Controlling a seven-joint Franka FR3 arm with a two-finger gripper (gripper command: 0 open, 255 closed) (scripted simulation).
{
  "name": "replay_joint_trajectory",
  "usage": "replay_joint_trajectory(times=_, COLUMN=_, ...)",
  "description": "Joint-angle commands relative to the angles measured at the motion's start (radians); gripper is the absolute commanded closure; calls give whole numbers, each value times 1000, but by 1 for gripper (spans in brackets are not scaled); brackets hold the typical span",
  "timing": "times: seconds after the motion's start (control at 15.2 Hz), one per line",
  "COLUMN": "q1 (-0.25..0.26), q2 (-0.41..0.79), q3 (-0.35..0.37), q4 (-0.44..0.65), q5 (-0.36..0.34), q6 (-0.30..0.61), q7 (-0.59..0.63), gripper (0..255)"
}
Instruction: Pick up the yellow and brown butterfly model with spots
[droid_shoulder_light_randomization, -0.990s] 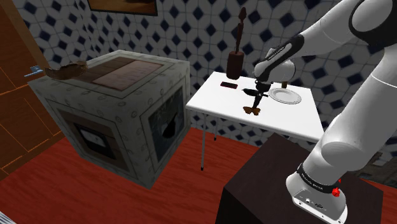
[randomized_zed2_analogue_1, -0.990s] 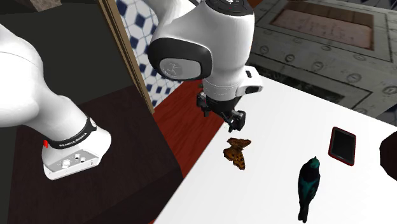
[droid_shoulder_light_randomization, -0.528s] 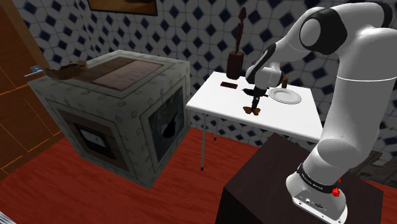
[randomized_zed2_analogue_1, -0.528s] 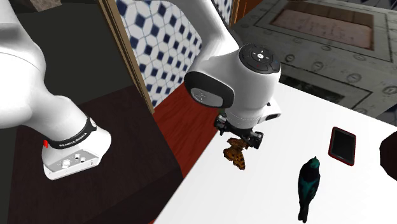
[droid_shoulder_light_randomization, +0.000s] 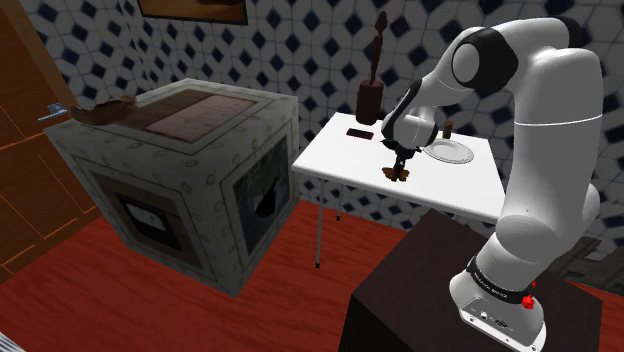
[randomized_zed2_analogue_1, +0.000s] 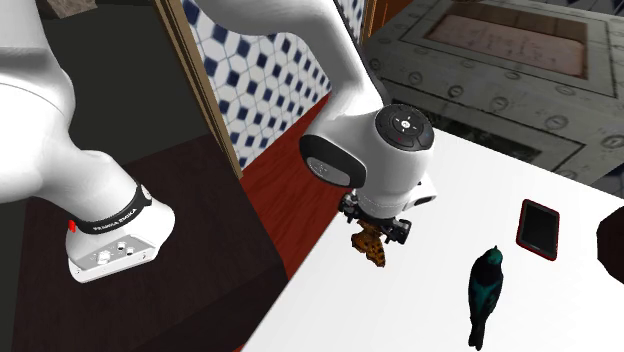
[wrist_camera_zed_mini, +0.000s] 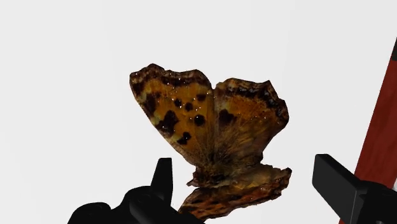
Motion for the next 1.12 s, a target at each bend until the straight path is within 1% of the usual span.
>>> replay_joint_trajectory(times=0.0, q1=-9, q2=15, q3=10, q4=7, q5=13, q6=7, q7=-11, gripper=0)
replay_joint_trajectory(times=0.07, q1=-9, q2=14, q3=9, q4=6, q5=13, q6=7, q7=-12, gripper=255)
replay_joint_trajectory(times=0.66, q1=-9, q2=15, q3=10, q4=7, q5=13, q6=7, q7=-11, gripper=255)
replay_joint_trajectory(times=1.06, q1=34, q2=-62, q3=-47, q4=-11, q5=-64, q6=-45, q7=51, gripper=255)
